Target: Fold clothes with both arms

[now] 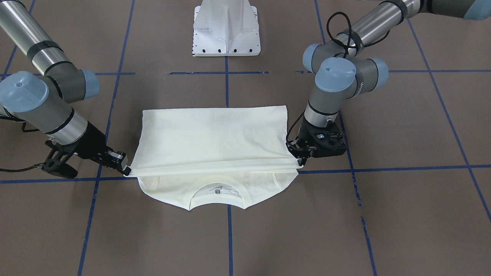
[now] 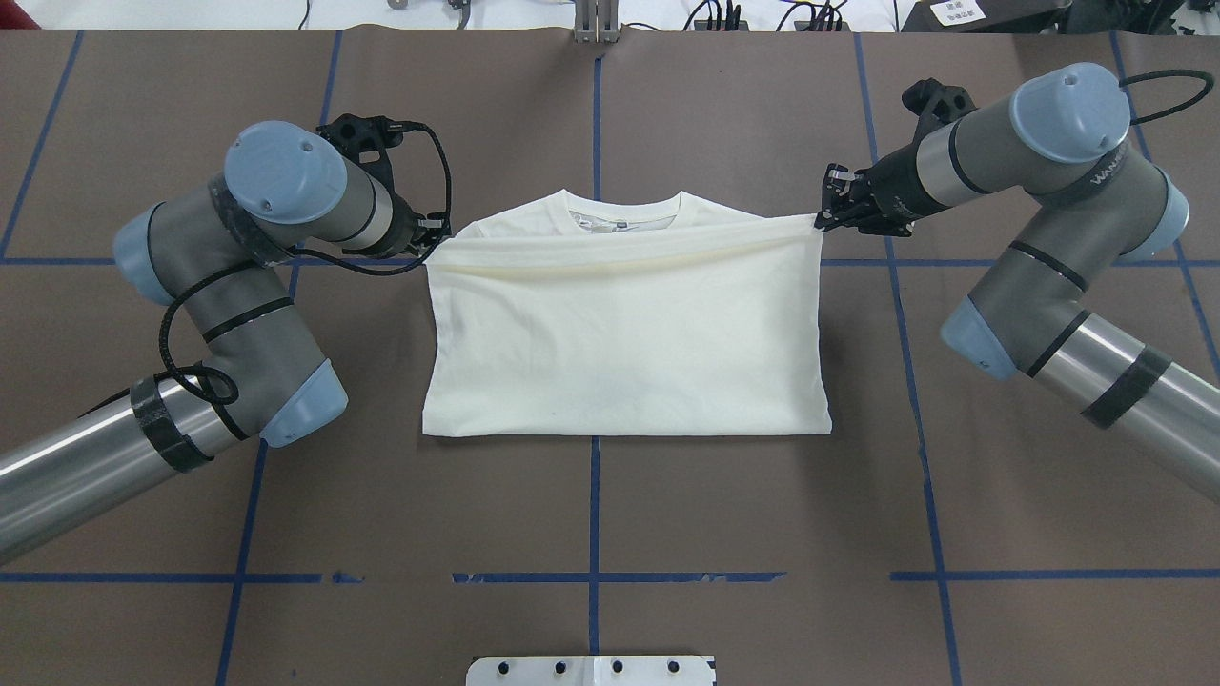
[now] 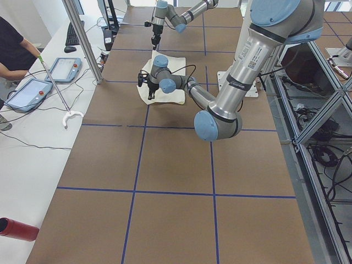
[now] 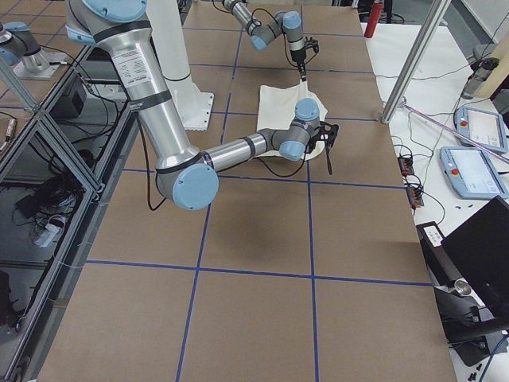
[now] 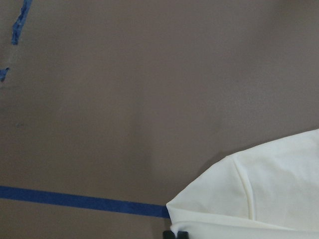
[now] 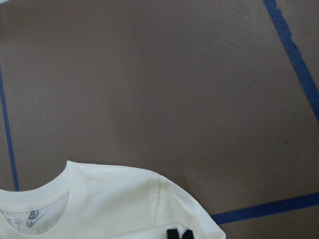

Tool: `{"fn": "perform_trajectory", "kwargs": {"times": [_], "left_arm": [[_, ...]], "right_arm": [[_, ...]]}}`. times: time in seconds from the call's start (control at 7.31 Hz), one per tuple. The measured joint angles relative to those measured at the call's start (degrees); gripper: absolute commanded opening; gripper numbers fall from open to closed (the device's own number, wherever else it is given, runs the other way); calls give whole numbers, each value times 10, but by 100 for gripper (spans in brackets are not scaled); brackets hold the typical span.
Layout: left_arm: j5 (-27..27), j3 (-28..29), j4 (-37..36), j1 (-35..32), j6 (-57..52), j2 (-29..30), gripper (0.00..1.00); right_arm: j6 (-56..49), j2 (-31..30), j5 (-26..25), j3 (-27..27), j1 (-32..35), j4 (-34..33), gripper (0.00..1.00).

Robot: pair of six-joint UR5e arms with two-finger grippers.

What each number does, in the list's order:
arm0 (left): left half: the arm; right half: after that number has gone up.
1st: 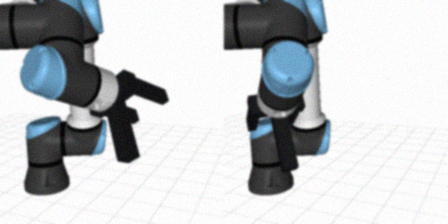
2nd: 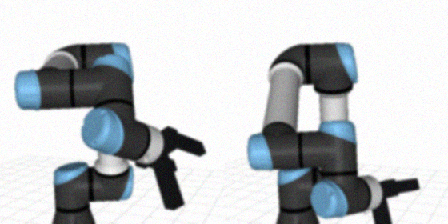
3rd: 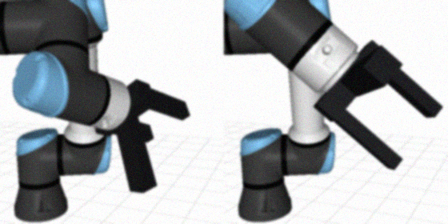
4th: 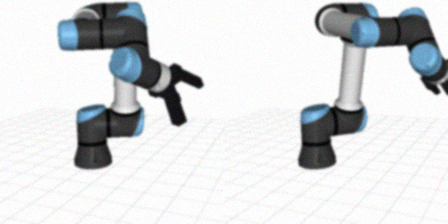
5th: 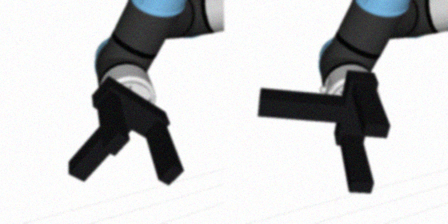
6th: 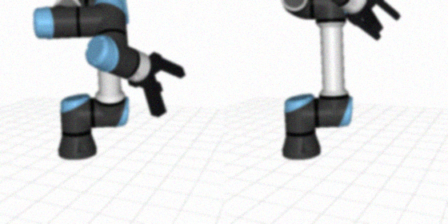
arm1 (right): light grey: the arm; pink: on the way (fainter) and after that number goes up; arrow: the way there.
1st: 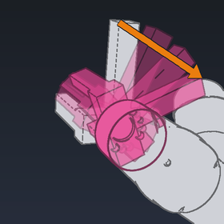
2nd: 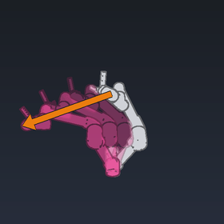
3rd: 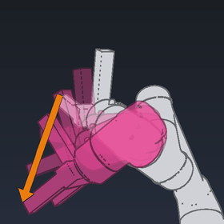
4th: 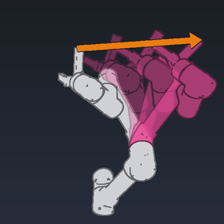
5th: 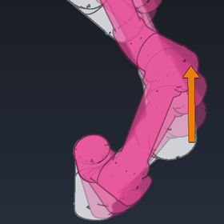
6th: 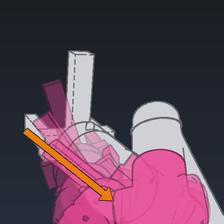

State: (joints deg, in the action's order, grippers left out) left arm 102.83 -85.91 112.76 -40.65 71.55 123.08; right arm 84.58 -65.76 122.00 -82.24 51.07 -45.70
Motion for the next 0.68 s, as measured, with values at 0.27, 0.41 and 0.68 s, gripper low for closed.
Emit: {"fn": "perform_trajectory", "kwargs": {"times": [0.27, 0.41, 0.68], "left_arm": [[0, 2, 1, 0, 22, 8, 0], [0, 3, 2, 0, 29, 11, 34], [0, 6, 1, 0, 35, 15, 100]], "right_arm": [[0, 7, 0, 3, -1, -2, 36], [0, 9, 0, 8, -2, -2, 99], [0, 12, 0, 19, -6, 0, 100]]}}
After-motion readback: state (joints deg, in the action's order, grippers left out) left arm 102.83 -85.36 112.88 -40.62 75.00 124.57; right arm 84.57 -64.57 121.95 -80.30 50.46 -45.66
